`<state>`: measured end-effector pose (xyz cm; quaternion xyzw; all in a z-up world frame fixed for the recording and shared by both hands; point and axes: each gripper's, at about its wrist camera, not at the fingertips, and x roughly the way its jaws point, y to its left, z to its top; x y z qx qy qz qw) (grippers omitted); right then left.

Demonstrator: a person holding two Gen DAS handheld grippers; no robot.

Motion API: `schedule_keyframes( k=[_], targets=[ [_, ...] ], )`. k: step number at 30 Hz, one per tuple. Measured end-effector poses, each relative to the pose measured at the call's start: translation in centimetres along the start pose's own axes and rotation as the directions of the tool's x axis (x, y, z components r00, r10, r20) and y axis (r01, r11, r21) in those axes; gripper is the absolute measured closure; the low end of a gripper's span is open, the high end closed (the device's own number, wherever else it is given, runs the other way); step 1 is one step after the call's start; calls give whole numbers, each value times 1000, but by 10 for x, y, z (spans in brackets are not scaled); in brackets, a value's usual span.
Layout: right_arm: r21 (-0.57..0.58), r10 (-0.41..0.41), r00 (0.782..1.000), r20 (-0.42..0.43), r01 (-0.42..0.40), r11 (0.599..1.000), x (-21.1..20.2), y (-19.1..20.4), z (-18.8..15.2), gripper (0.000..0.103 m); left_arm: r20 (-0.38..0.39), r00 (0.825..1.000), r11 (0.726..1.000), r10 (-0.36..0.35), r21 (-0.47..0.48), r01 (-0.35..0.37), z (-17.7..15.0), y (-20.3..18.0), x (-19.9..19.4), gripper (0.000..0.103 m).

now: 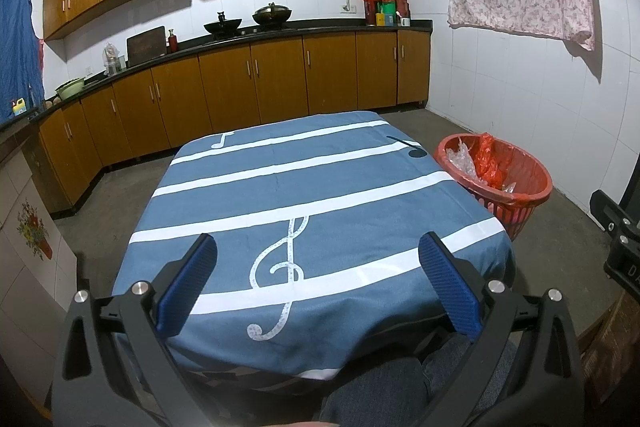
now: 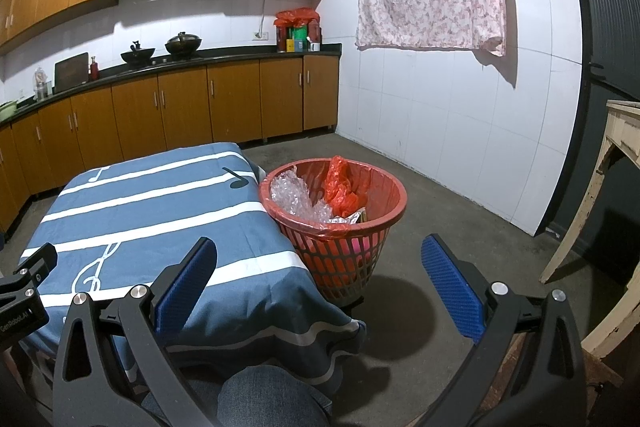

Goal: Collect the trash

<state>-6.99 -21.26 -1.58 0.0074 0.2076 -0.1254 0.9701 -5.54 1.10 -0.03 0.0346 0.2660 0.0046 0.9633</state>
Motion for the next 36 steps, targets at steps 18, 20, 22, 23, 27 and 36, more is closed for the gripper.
schedule_keyframes(
  k=[18, 20, 22, 23, 27, 36],
  targets=[
    [1, 1, 1000, -1, -1, 1000, 0, -1, 1, 2, -2, 1000, 1000, -1, -2, 1, 0, 0, 0, 4],
    [1, 1, 1000, -2, -1, 1000, -1, -1, 1, 2, -5, 1000, 1000, -1, -3, 1, -3, -1, 2, 4],
    [1, 1, 1000, -2, -1, 1000, 0, -1, 1, 2, -6, 1000, 1000, -1, -3, 1, -3, -1, 2, 4],
    [2, 1, 1000, -2, -1, 1000, -1, -1, 1, 2, -5, 1000, 1000, -2, -3, 2, -3, 0, 2, 4],
    [2, 1, 1000, -1, -1, 1000, -1, -1, 1, 2, -5, 1000, 1000, -2, -2, 2, -3, -1, 3, 4],
    [2, 2, 1000, -2, -2, 1000, -1, -2, 2, 2, -7, 1000, 1000, 2, 5, -2, -7, -5, 5, 4]
  ],
)
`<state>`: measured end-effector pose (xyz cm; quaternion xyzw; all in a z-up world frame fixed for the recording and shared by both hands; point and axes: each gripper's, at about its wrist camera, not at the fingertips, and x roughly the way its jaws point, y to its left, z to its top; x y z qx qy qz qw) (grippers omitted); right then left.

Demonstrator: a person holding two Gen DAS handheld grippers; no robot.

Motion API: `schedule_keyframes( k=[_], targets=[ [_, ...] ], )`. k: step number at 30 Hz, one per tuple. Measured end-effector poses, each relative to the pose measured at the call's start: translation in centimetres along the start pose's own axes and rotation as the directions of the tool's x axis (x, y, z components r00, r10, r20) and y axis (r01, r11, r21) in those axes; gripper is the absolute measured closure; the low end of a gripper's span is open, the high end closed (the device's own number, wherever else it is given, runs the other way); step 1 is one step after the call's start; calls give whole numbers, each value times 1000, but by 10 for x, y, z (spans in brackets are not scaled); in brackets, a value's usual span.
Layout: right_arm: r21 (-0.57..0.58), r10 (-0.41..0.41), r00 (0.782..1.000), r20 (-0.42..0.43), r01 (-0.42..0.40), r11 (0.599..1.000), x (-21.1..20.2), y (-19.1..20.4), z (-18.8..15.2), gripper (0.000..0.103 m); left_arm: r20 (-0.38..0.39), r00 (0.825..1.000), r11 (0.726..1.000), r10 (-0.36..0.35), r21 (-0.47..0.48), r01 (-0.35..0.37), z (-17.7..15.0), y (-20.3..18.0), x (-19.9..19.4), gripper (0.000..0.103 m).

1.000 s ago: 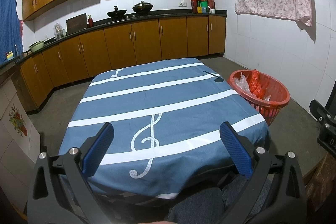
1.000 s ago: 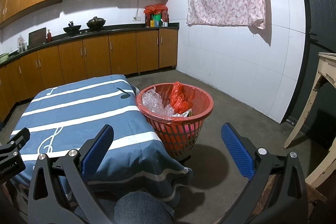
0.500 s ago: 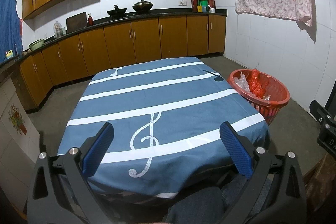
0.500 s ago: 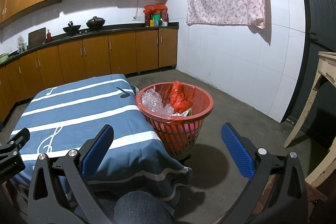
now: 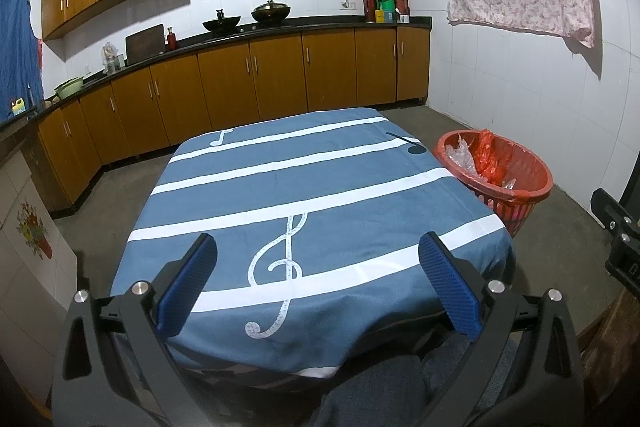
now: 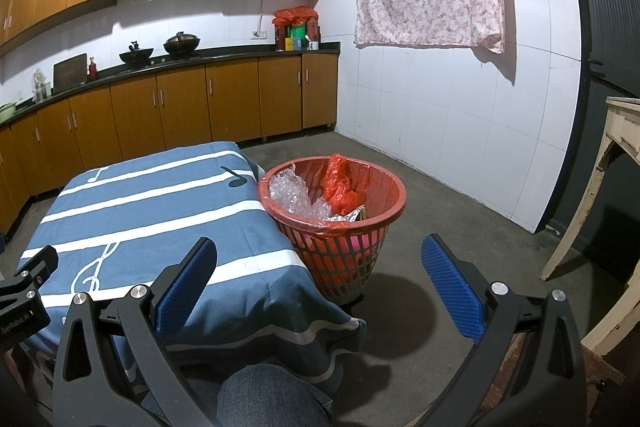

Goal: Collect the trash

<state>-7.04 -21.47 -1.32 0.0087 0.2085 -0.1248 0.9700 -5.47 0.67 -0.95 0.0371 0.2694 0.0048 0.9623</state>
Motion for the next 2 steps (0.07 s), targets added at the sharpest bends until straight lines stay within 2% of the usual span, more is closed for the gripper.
schedule_keyframes(
  k=[2],
  targets=[
    [0, 0, 1000, 0, 0, 1000, 0, 0, 0, 2, -1, 1000, 1000, 0, 0, 0, 0, 0, 0, 4]
  ],
)
